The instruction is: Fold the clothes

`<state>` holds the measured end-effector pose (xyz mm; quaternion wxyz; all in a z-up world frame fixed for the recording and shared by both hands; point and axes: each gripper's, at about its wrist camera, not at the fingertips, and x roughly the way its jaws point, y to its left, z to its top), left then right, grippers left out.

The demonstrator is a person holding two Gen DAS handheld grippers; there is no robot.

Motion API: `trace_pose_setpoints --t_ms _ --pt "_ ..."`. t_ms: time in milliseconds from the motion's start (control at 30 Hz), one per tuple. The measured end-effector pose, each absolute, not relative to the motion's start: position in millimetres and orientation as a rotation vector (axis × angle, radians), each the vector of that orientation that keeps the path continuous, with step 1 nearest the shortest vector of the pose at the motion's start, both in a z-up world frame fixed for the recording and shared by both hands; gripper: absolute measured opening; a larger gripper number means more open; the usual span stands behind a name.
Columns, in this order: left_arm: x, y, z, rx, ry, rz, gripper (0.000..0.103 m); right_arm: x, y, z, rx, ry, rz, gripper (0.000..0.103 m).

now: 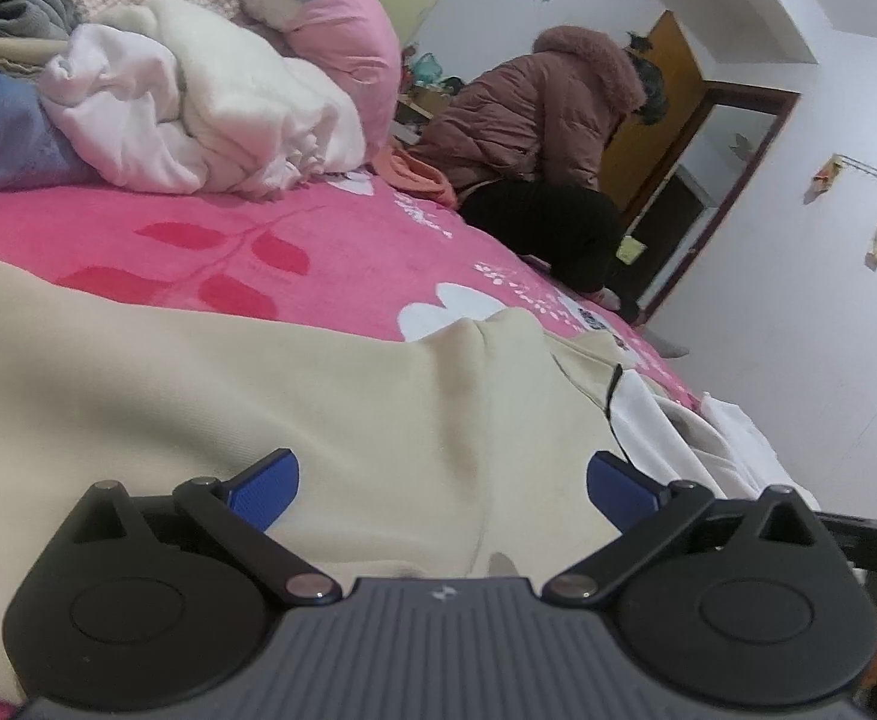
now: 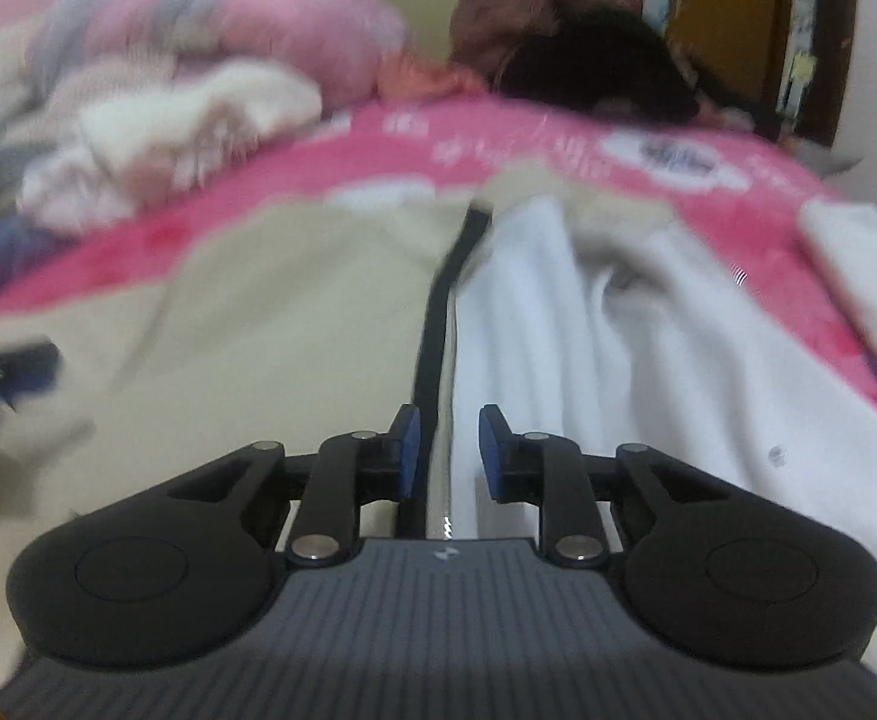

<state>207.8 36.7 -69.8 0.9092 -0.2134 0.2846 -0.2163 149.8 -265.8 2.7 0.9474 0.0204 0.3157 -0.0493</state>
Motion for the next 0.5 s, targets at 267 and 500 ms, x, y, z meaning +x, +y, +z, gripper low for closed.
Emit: trace_pose_setpoints --t_ms 267,500 --pt "141 74 -37 -0.519 0.582 -0.361 0.103 158 -244 -39 0.063 0.722 0.117 0.021" --pt "71 181 -5 -0.557 0.471 0.005 0.103 155 -266 -51 0.214 0.680 0.136 0.021"
